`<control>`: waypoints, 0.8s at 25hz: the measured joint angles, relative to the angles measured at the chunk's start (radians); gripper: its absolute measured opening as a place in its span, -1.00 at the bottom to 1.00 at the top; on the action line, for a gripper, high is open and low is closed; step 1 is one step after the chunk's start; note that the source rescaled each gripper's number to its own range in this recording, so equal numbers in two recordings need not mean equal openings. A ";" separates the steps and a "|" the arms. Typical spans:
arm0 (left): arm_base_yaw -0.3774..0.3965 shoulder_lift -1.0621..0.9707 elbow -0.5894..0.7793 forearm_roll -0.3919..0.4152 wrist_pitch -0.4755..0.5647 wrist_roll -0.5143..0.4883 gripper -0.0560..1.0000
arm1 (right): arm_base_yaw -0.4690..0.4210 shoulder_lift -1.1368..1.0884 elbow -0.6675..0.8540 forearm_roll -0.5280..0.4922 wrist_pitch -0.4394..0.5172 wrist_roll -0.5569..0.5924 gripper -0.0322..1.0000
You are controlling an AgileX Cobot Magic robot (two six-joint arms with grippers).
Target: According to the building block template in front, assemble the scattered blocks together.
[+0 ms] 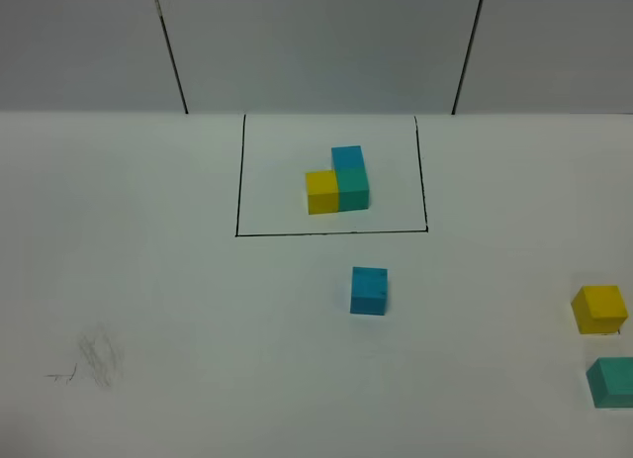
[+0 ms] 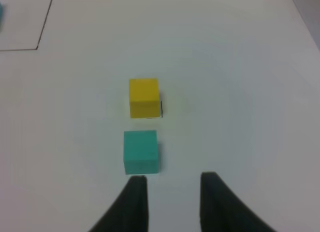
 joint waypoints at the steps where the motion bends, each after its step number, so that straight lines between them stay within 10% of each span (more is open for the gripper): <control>1: 0.000 -0.006 0.032 -0.021 0.000 -0.003 0.62 | 0.000 0.000 0.000 0.000 0.000 0.000 -0.94; 20: 0.000 -0.105 0.321 -0.137 -0.163 -0.088 0.47 | 0.000 0.000 0.000 0.000 0.000 0.000 -0.94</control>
